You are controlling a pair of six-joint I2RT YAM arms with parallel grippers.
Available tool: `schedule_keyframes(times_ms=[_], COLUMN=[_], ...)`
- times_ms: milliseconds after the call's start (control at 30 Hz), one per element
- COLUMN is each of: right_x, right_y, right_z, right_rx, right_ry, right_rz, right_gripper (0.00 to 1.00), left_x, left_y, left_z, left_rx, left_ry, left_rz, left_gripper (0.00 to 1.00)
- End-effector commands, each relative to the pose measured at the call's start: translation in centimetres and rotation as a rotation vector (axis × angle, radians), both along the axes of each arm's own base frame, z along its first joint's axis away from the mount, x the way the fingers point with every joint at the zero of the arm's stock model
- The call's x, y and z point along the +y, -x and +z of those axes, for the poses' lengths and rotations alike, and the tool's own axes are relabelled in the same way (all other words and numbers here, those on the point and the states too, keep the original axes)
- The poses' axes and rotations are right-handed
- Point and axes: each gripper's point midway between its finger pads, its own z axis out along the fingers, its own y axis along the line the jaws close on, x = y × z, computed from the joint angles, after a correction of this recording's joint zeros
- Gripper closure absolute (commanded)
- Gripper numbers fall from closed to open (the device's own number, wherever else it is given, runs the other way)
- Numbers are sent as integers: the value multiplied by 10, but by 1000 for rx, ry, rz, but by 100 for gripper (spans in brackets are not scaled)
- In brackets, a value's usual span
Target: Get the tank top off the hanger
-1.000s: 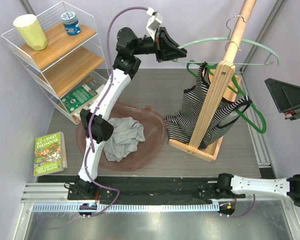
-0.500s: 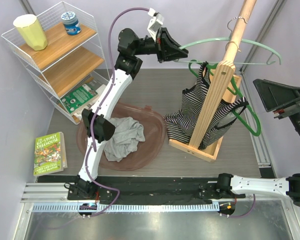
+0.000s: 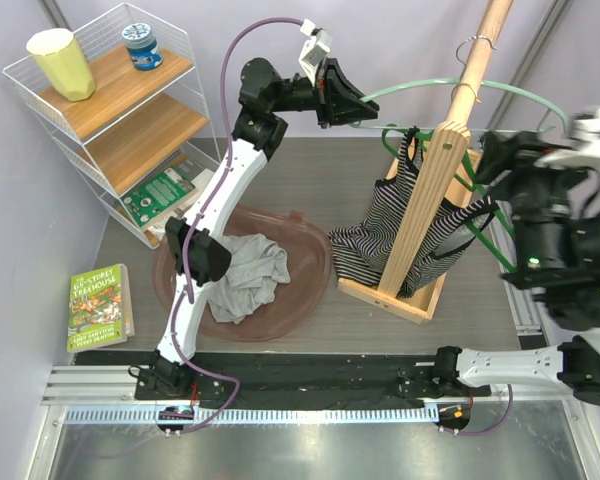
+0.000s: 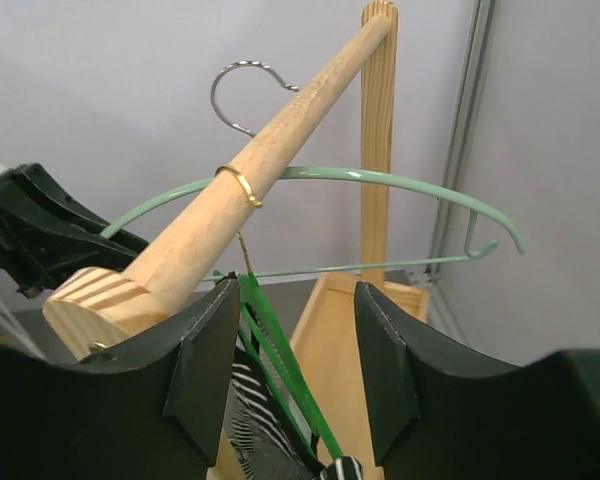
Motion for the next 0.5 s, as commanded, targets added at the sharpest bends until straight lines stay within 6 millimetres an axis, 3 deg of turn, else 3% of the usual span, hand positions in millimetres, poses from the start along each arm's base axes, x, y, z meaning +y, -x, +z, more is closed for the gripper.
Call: schedule_keyframes(times_ms=[0,133,167,267,467], right_x=[-10,-8,0,-3,-34], right_y=[-1,-2,-5,-4,8], right_z=[19,12,1,-16,-11], right_rx=[3,41,56,74,68], right_ry=[207,165,202,174,-51], right_rz=[-130,-133,-134,-155,-134], right_gripper=[46,48,48,47,46], left_x=[9,9,9,10,14], left_y=[25,24,23,26,35], left_z=[26,26,26,28,32], left_rx=[-57,-48,-46,-47,-28], left_ry=[18,20,19,22,19], left_rz=[-26,-22,-21,-24,-55], left_gripper=[100,100,100,100,100])
